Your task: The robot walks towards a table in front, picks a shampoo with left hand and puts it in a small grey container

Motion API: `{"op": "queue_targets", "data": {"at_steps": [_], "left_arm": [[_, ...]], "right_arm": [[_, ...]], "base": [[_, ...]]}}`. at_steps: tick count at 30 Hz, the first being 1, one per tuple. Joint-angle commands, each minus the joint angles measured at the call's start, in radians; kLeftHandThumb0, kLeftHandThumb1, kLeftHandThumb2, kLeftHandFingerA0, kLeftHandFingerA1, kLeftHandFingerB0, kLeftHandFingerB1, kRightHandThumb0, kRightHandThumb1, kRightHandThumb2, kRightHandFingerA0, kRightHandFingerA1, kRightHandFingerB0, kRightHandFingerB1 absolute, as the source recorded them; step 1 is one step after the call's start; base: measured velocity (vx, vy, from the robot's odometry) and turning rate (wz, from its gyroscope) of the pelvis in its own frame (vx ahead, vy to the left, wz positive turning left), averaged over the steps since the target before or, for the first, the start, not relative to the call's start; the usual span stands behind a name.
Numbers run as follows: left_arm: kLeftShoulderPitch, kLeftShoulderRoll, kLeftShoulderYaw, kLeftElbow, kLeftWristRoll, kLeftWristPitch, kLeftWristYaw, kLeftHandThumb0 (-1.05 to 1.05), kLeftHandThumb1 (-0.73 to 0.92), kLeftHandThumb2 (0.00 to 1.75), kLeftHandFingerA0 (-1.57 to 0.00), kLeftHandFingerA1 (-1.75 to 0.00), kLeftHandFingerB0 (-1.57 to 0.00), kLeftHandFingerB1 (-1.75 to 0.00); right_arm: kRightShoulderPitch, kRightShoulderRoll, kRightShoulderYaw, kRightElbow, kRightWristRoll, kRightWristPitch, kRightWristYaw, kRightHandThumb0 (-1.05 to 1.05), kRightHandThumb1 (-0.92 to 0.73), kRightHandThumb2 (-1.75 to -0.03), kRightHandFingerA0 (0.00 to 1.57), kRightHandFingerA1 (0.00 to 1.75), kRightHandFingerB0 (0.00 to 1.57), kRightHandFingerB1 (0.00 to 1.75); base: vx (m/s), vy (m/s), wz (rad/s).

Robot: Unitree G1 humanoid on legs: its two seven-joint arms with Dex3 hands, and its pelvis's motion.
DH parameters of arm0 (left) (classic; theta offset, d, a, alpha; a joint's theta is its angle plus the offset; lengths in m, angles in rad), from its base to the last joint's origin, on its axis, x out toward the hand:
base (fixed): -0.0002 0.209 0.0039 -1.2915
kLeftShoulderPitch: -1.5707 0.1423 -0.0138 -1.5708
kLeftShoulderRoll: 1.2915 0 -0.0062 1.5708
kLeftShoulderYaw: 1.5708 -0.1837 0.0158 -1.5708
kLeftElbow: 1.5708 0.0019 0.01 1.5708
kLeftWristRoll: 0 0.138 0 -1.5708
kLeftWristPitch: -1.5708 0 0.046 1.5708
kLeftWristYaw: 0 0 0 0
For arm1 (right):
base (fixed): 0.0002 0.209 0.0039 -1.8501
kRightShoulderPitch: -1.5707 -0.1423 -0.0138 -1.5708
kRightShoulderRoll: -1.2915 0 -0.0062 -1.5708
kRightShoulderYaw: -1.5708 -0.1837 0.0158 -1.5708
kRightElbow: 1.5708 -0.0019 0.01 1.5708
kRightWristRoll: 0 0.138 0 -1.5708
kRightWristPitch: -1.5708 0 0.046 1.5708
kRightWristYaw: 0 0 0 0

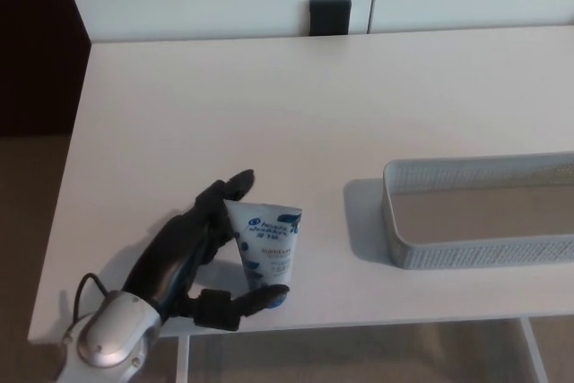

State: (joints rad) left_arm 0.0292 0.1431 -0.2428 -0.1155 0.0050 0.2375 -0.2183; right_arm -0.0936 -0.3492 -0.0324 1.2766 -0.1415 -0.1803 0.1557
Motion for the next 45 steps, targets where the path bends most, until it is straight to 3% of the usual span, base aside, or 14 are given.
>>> {"op": "queue_targets", "data": {"at_steps": [1, 2, 4, 6, 7, 8, 9, 10, 11, 14, 32, 40, 43, 45], "left_arm": [[-0.004, 0.018, -0.035, -0.001, 0.042, 0.014, -0.017, -0.52, 0.34, 0.75, -0.01, -0.43, 0.0, -0.15], [-0.006, 0.019, -0.046, 0.003, 0.048, 0.003, -0.02, -0.55, 0.34, 0.62, -0.13, -0.42, -0.01, -0.13], [-0.006, 0.022, -0.062, 0.009, 0.061, -0.019, -0.019, -0.55, 0.35, 0.72, -0.19, -0.48, 0.0, -0.14], [-0.002, 0.016, -0.067, 0.018, 0.065, -0.037, -0.005, -0.27, 0.67, 0.6, -0.83, -0.52, -0.14, -0.27], [-0.003, 0.011, -0.066, 0.021, 0.063, -0.04, 0.0, -0.27, 0.67, 0.6, -0.83, -0.52, -0.14, -0.27], [-0.013, 0.009, -0.065, 0.037, 0.07, -0.052, 0.009, -0.15, 0.81, 0.65, -1.14, -0.65, -0.36, -0.33], [-0.016, 0.006, -0.064, 0.043, 0.077, -0.06, 0.019, -0.09, 0.86, 0.66, -1.21, -0.87, -0.54, -0.39], [-0.017, -0.003, -0.059, 0.052, 0.085, -0.073, 0.04, 0.08, 0.75, 0.92, -1.12, -1.33, -0.84, -0.62], [-0.018, -0.015, -0.053, 0.062, 0.095, -0.091, 0.066, 0.08, 0.75, 0.92, -1.12, -1.33, -0.84, -0.62], [-0.006, -0.047, -0.019, 0.091, 0.079, -0.116, 0.094, 0.08, 0.67, 1.05, -0.94, -1.5, -0.76, -1.16], [-0.061, -0.042, 0.035, 0.027, 0.065, -0.153, 0.04, 0.05, 0.65, 1.03, -0.98, -1.47, -0.74, -1.17], [-0.32, 0.016, -0.059, -0.132, 0.208, -0.031, -0.001, 0.05, 0.78, 0.72, -0.98, -1.43, -0.74, -1.13], [-0.436, 0.028, -0.118, -0.111, 0.257, 0.011, -0.024, -0.09, 0.79, 0.63, -0.96, -1.28, -0.81, -0.91], [-0.514, -0.002, -0.174, -0.064, 0.306, 0.022, -0.001, -0.12, 0.74, 0.74, -0.9, -1.54, -0.76, -1.32]], "right_arm": [[-0.009, -0.006, 0.004, -0.003, -0.001, 0.006, 0.0, -0.31, -0.61, -0.58, 0.74, 0.52, 0.57, 0.44], [-0.011, -0.005, 0.005, -0.003, -0.001, 0.006, -0.001, -0.32, -0.62, -0.58, 0.76, 0.52, 0.58, 0.44], [-0.012, -0.006, 0.009, -0.004, -0.004, 0.003, -0.001, -0.32, -0.62, -0.58, 0.75, 0.52, 0.58, 0.44], [-0.016, -0.005, 0.011, -0.005, -0.004, 0.005, -0.002, -0.34, -0.63, -0.58, 0.75, 0.51, 0.58, 0.43], [-0.019, -0.005, 0.013, -0.006, -0.005, 0.005, -0.001, -0.34, -0.63, -0.58, 0.75, 0.51, 0.58, 0.43], [-0.024, -0.004, 0.015, -0.006, -0.007, 0.006, -0.004, -0.33, -0.63, -0.57, 0.76, 0.5, 0.59, 0.43], [-0.027, -0.005, 0.018, -0.007, -0.009, 0.008, -0.005, -0.34, -0.64, -0.58, 0.74, 0.5, 0.58, 0.43], [-0.031, -0.004, 0.016, -0.008, -0.007, 0.009, -0.006, -0.32, -0.63, -0.57, 0.74, 0.51, 0.58, 0.43], [-0.036, -0.002, 0.013, -0.009, -0.002, 0.01, -0.007, -0.32, -0.63, -0.57, 0.74, 0.51, 0.58, 0.43], [-0.044, 0.001, 0.002, -0.003, 0.009, 0.013, 0.008, -0.33, -0.62, -0.58, 0.73, 0.52, 0.58, 0.45], [-0.06, 0.006, 0.007, 0.007, 0.001, 0.017, 0.006, -0.29, -0.63, -0.58, 0.71, 0.51, 0.58, 0.45], [-0.056, 0.002, 0.008, 0.009, -0.001, 0.022, 0.012, -0.32, -0.63, -0.58, 0.71, 0.5, 0.57, 0.44], [-0.044, 0.011, 0.008, 0.009, 0.0, 0.015, 0.004, -0.32, -0.61, -0.58, 0.72, 0.52, 0.58, 0.45], [-0.035, 0.015, 0.011, 0.005, -0.003, 0.011, -0.001, -0.34, -0.63, -0.57, 0.75, 0.52, 0.6, 0.45]], "base": [[0.0, 0.0, 0.0], [0.0, 0.0, 0.0], [0.0, 0.0, 0.0], [0.0, 0.0, 0.0], [0.0, 0.0, 0.0], [0.0, 0.0, 0.0], [0.0, 0.0, 0.0], [0.0, 0.0, 0.0], [0.0, 0.0, 0.0], [0.0, 0.0, 0.0], [0.0, 0.0, 0.0], [0.0, 0.0, 0.0], [0.0, 0.0, 0.0], [0.0, 0.0, 0.0]]}}
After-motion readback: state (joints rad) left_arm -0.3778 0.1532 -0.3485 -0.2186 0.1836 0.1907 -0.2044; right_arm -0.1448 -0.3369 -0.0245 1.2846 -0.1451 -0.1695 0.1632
